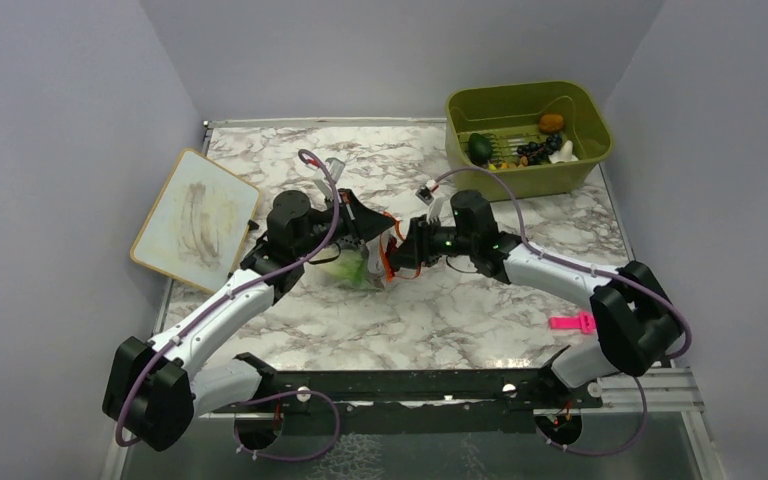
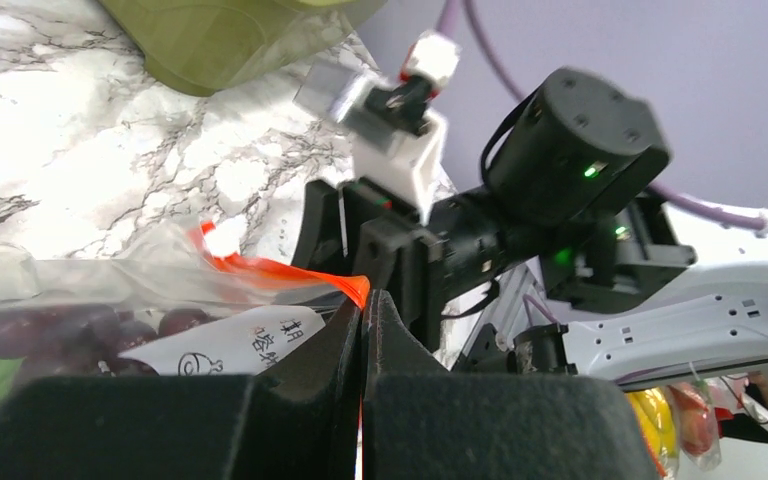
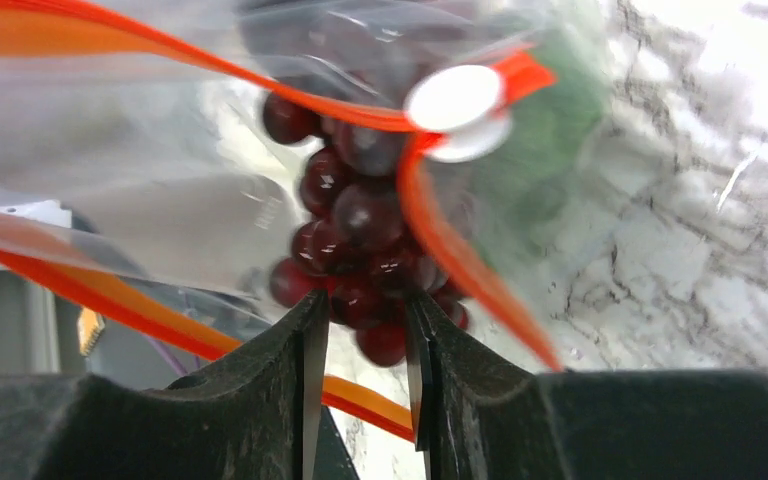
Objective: Place the food in the zip-top bag and seal the zipper
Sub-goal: Place the fake fruit in the zipper food storage bag.
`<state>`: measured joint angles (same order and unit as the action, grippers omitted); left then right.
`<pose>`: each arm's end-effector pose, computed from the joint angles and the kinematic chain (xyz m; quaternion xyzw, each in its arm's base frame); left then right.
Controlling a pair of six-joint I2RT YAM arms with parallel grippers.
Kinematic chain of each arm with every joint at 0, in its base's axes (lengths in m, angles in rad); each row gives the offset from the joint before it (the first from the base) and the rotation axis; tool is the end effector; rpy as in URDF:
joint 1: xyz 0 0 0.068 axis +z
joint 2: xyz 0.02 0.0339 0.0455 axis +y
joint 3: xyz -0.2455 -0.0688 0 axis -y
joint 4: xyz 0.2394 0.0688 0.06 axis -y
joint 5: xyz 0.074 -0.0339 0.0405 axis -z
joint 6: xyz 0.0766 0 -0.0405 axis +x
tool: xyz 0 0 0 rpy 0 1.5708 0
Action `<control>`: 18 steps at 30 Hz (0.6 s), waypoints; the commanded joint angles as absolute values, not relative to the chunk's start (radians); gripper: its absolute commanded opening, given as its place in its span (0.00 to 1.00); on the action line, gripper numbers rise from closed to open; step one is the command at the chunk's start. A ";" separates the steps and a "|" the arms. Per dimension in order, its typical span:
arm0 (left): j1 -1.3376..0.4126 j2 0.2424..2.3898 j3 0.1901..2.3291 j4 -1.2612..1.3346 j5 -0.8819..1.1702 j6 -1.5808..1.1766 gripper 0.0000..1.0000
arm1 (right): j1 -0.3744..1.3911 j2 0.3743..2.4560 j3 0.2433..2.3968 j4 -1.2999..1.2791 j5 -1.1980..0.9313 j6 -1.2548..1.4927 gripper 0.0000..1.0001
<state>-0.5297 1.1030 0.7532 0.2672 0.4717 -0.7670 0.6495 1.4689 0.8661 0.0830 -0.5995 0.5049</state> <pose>0.2383 -0.1799 0.2952 0.0725 0.7290 -0.5347 0.4211 0.2489 0.2433 0.2033 -0.2074 0.8136 0.4756 0.2622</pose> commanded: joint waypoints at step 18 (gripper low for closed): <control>-0.526 1.077 0.744 0.371 0.464 -0.756 0.00 | 0.664 1.276 0.935 -0.193 -0.372 0.405 0.47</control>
